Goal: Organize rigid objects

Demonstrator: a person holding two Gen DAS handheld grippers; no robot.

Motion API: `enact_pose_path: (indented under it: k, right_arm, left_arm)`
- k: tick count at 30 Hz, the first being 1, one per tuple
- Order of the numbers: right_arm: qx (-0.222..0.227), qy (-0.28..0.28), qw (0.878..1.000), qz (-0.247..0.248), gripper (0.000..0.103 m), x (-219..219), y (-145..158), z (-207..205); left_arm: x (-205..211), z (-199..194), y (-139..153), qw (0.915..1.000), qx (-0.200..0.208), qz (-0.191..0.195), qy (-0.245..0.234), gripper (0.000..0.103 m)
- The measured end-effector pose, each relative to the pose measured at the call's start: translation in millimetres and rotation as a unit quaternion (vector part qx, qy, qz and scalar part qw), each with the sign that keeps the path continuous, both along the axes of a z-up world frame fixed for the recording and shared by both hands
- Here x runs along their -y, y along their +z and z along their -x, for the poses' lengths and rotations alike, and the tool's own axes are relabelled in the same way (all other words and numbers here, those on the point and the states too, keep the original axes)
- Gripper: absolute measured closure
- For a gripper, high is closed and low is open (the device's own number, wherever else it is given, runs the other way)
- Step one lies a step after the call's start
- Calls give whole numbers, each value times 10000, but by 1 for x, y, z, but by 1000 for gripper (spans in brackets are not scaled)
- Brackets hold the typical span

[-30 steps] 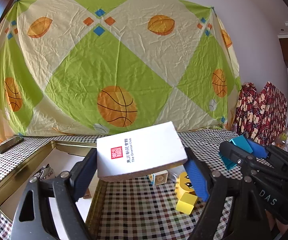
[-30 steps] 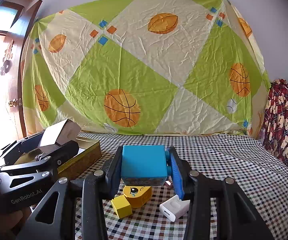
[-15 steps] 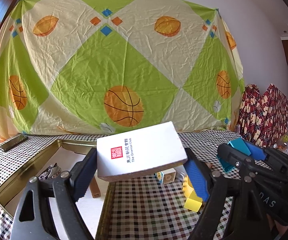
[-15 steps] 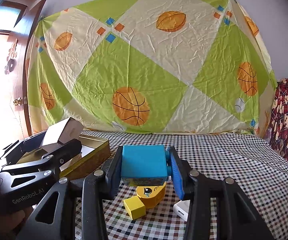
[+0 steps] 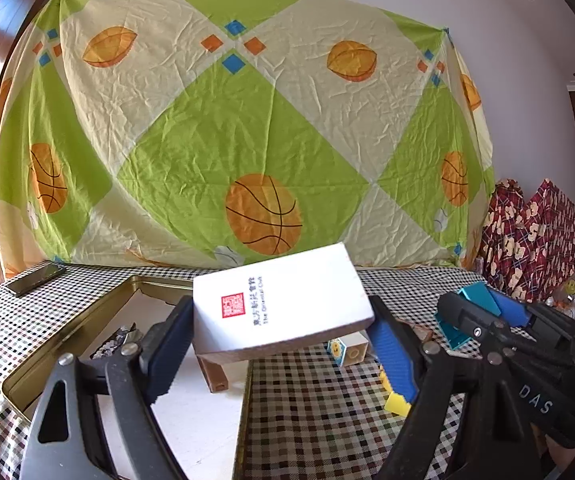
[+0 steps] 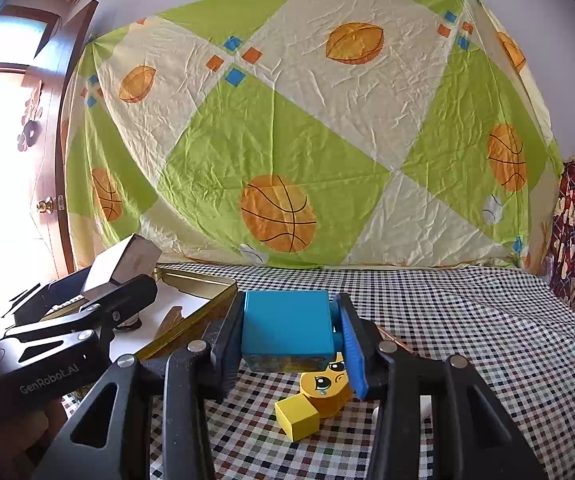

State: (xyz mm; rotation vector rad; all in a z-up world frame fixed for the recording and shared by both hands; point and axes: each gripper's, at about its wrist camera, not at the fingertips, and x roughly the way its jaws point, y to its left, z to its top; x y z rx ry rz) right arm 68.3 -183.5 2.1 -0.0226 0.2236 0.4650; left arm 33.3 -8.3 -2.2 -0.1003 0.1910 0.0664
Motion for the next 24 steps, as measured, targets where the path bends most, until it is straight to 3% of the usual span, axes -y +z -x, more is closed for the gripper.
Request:
enact_pose_path:
  k: [24]
  right_arm:
    - [12, 456, 9990, 5, 58, -40, 0, 13]
  left_arm:
    - [-32, 20, -2, 9997, 64, 49, 248, 19]
